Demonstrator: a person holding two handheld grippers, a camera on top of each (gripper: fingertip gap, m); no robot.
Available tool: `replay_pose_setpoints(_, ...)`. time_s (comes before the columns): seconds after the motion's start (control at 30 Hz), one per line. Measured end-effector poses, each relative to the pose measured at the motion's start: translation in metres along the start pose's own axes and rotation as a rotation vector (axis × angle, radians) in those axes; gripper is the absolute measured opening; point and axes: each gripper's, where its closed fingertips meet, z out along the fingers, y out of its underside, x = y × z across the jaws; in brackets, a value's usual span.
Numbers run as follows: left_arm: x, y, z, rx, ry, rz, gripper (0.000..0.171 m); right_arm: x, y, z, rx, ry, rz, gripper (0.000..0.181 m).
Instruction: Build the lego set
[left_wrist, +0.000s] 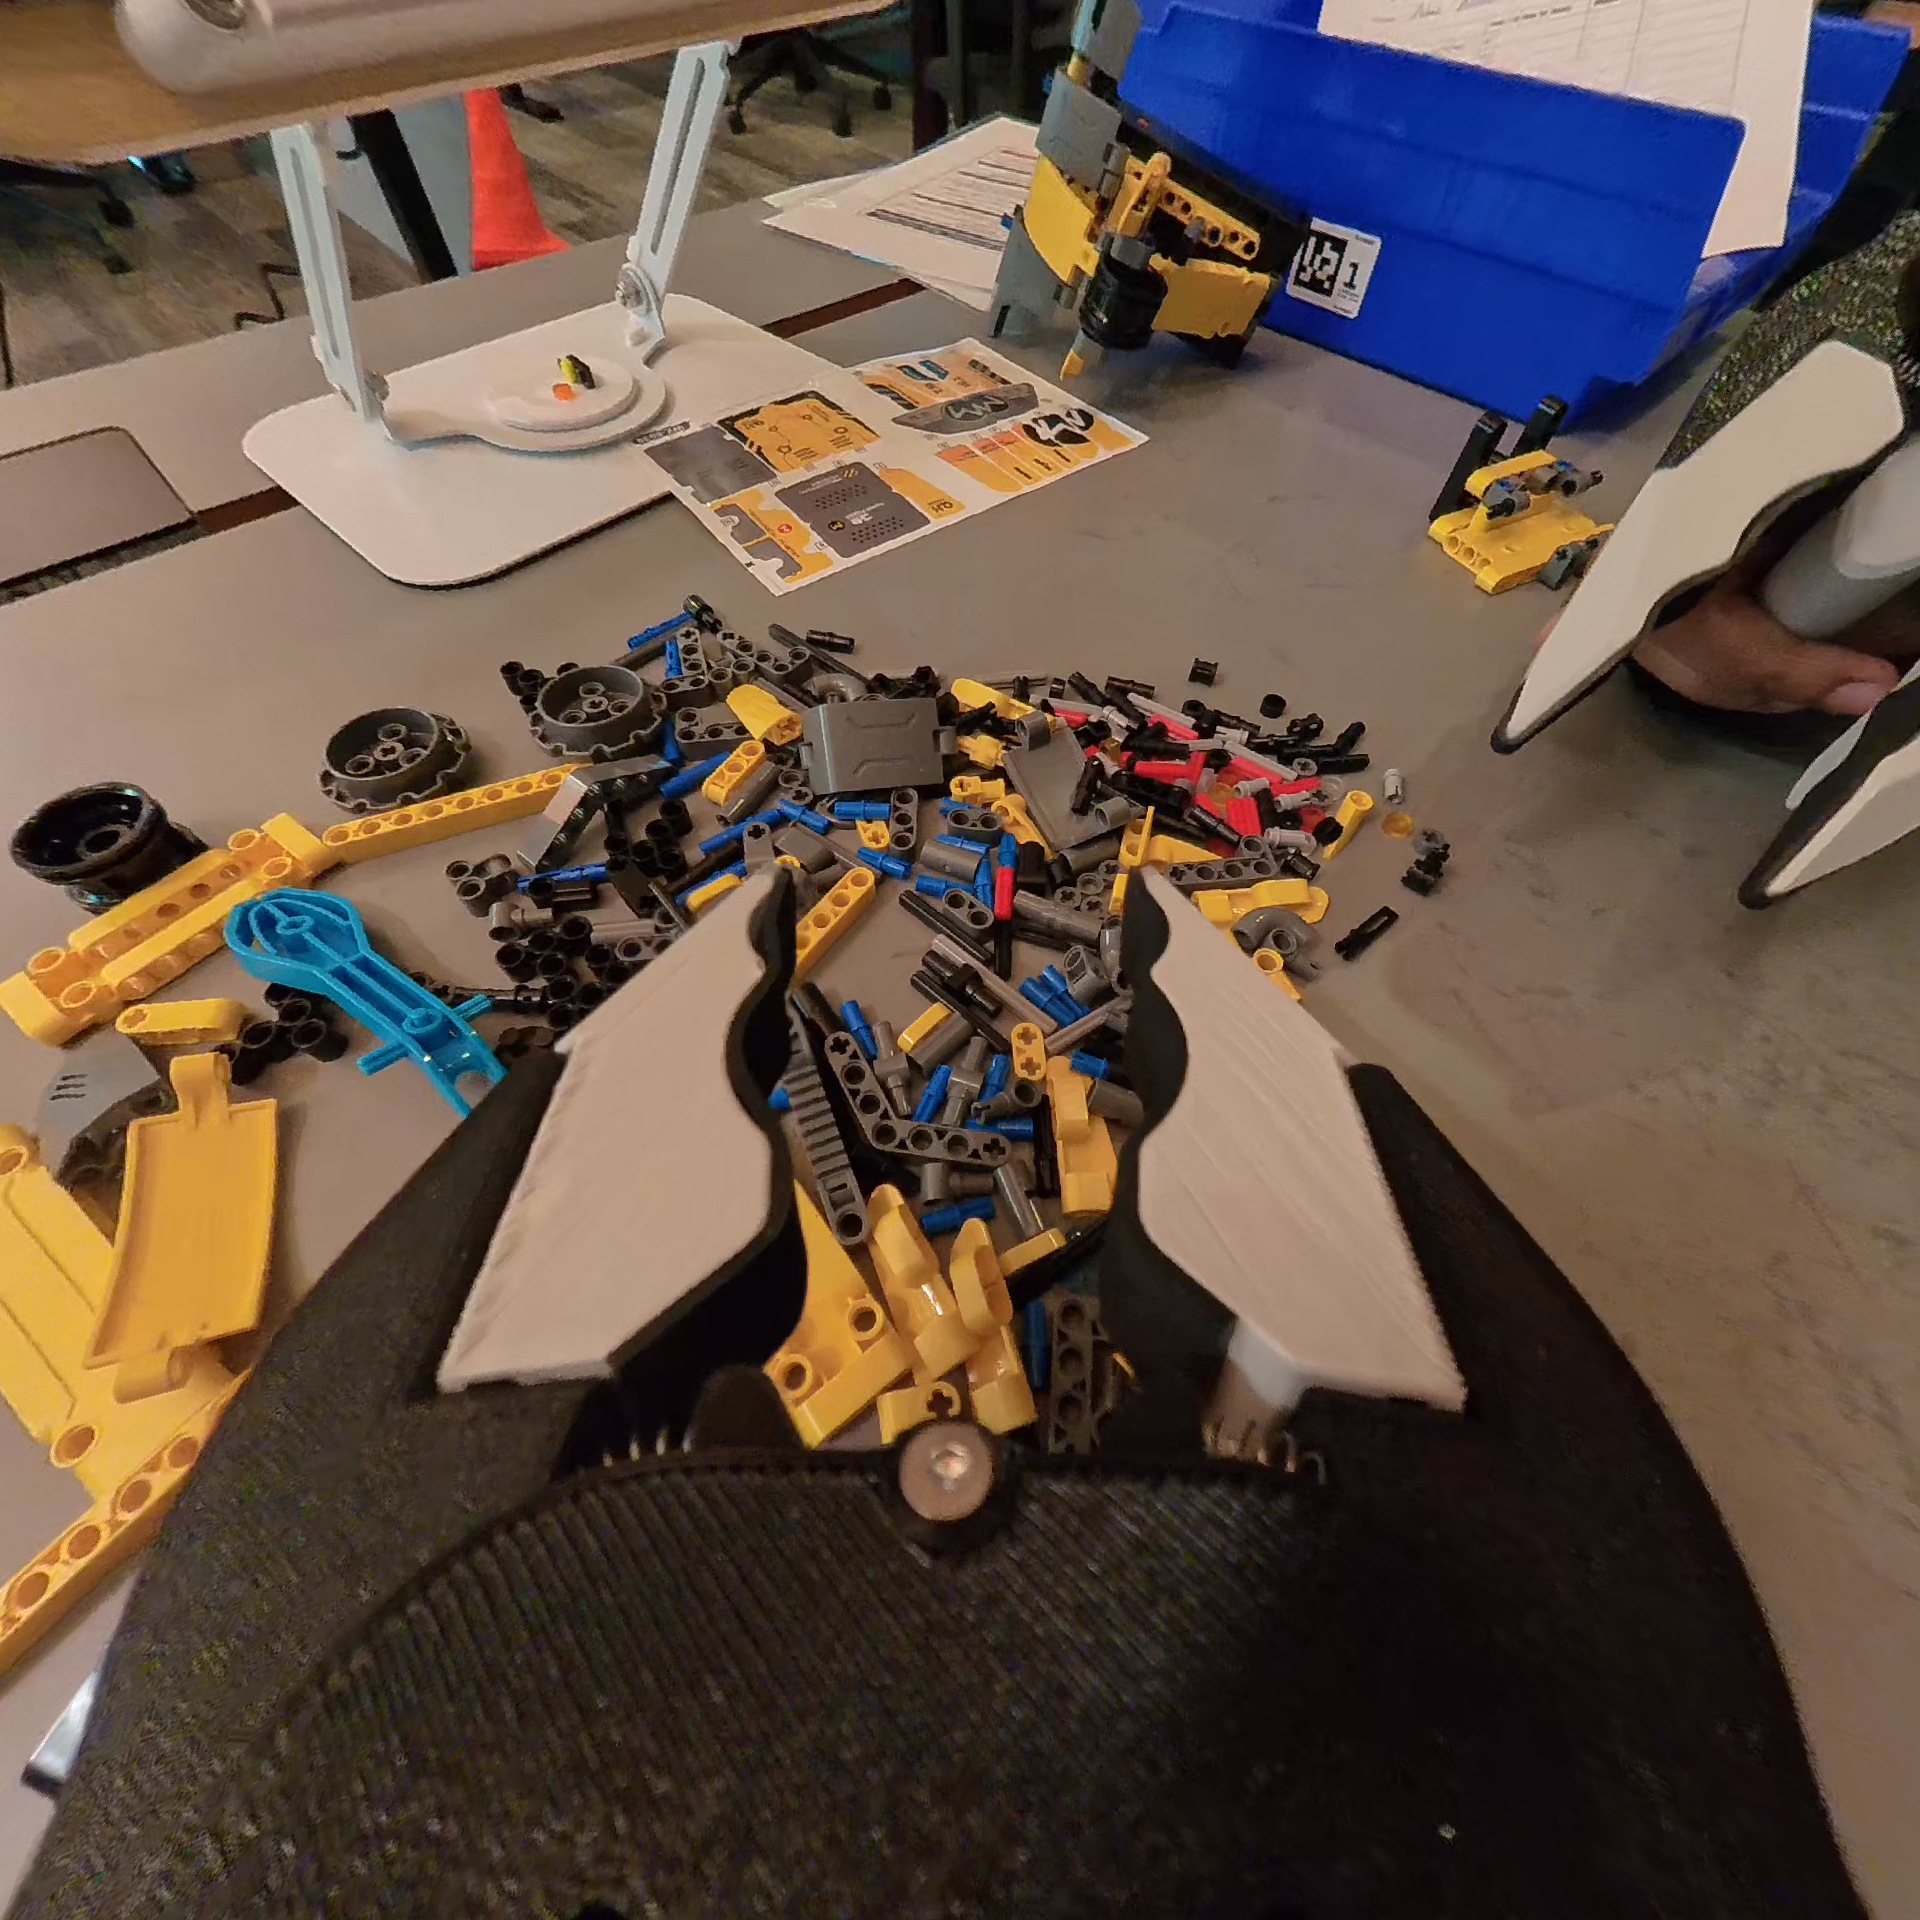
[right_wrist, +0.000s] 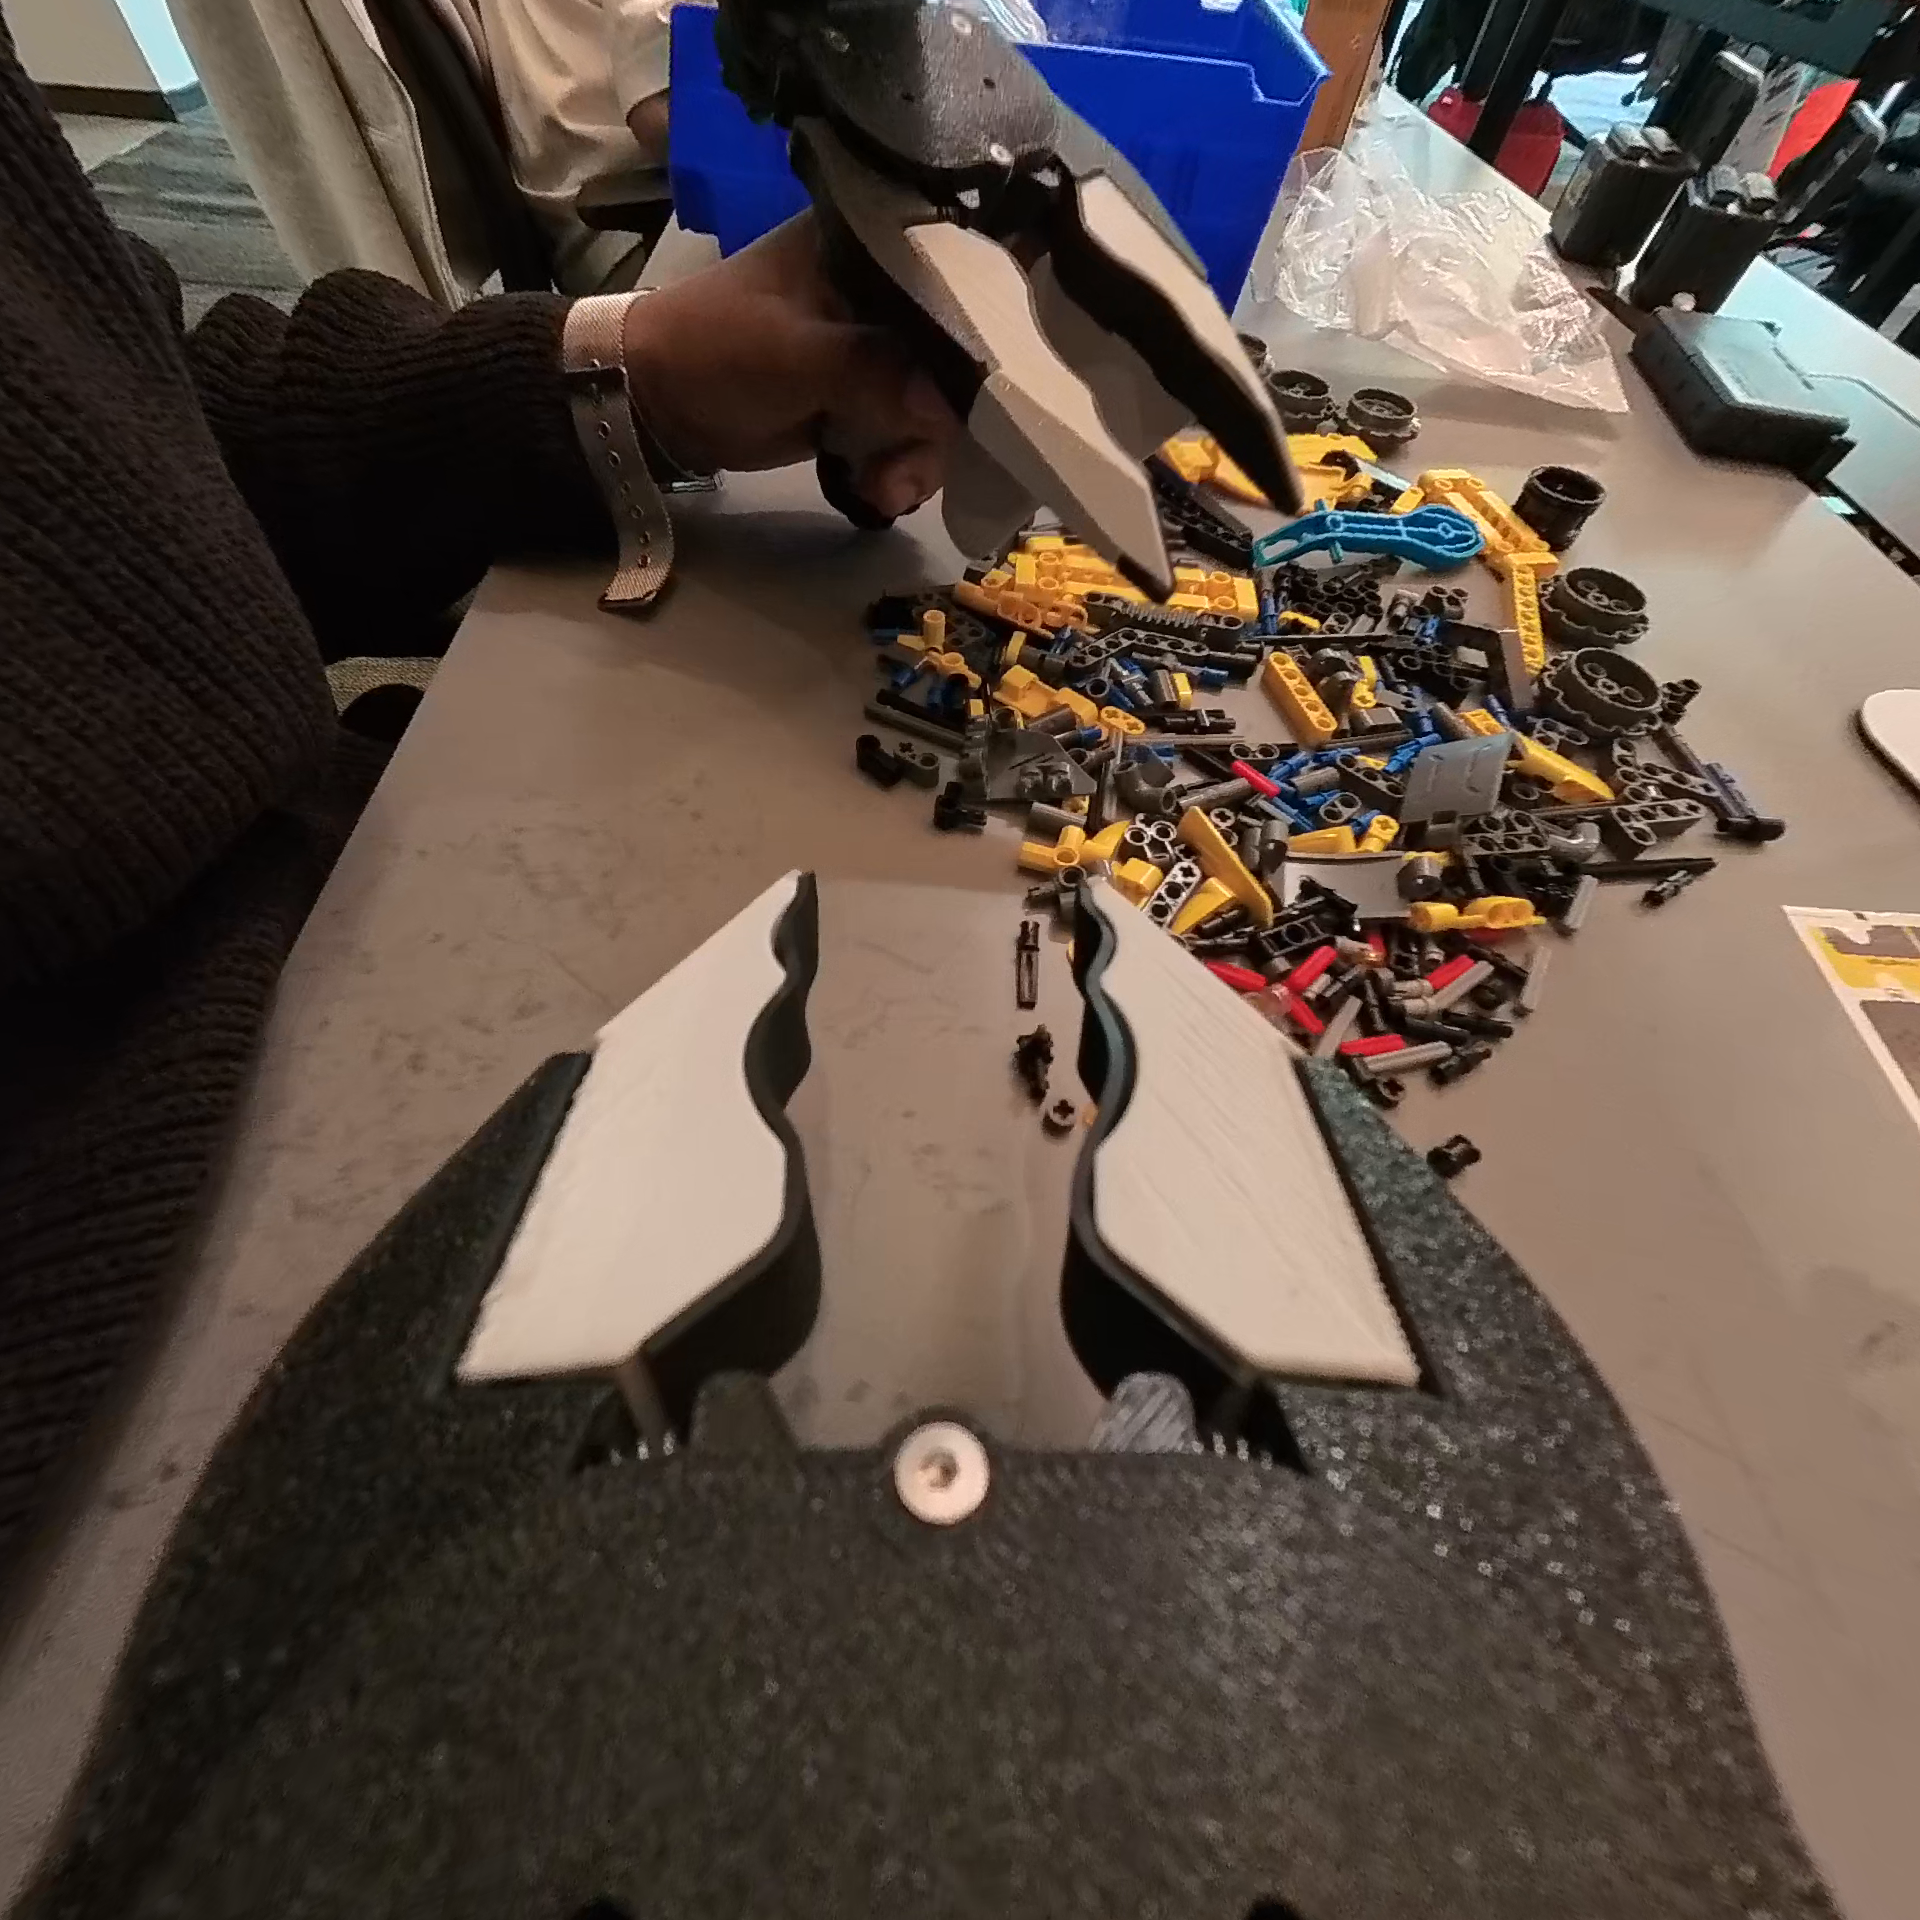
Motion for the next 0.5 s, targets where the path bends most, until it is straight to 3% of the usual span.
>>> replay_pose_setpoints(0.2,0.013,-0.002,-0.004,0.011,0.125,-0.099,0.052,0.001,0.0,0.0,-0.003,0.002,0.003,0.049)
replay_pose_setpoints(0.5,-0.009,-0.007,-0.009,0.05,0.004,-0.118,0.061,0.002,0.0,0.0,0.003,-0.004,0.019,0.049)
